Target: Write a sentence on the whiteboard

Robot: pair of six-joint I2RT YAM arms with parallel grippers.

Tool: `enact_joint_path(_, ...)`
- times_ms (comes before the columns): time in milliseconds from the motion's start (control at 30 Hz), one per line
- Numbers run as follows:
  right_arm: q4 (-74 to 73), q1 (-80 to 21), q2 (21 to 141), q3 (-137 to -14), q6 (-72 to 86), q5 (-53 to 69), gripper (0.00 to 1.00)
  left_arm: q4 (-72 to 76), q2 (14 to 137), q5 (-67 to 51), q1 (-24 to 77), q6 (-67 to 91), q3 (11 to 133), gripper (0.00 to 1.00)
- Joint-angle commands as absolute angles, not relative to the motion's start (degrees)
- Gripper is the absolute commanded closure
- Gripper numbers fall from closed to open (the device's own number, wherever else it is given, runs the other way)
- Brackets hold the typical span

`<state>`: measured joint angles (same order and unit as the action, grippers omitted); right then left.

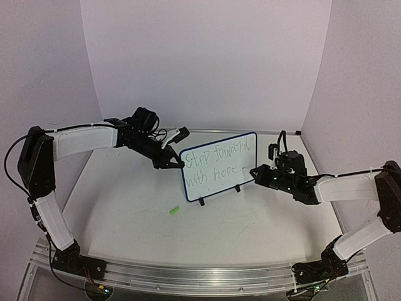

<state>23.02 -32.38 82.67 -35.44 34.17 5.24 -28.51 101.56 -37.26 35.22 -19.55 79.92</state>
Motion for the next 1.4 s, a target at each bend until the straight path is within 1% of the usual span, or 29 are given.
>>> enact_joint_path(0,23.1,-32.1,74.8,-32.9,34.9,1.9,1.0,-30.7,103.1,-35.7,36.0,-19.6,81.4,1.0)
enact_joint_path(200,19.1,-32.1,66.4,-30.0,33.8,-2.2,1.0,-30.4,102.9,-35.6,36.0,-18.7,81.3,1.0)
enact_joint_path(333,17.2,-32.1,63.3,-29.0,33.7,-3.6,1.0,-30.1,102.4,-35.8,35.9,-18.4,81.0,1.0)
enact_joint_path(700,16.2,-32.1,62.0,-28.6,34.0,-3.9,1.0,-30.0,99.2,-36.8,34.3,-18.7,79.9,1.0)
enact_joint_path(1200,14.7,-32.1,59.9,-28.6,33.7,-4.2,1.0,-29.8,98.0,-40.3,33.0,-18.4,78.9,1.0)
enact_joint_path(1267,14.6,-32.1,59.8,-28.6,33.6,-3.9,1.0,-29.9,98.2,-40.1,33.0,-18.3,79.1,0.98)
enact_joint_path(1333,14.6,-32.1,59.7,-28.7,33.3,-3.5,1.0,-29.4,97.8,-39.5,33.0,-17.8,78.8,0.92)
enact_joint_path(1367,14.6,-32.1,59.6,-28.7,33.2,-3.3,1.0,-28.8,97.6,-39.2,33.0,-17.5,78.4,0.87)
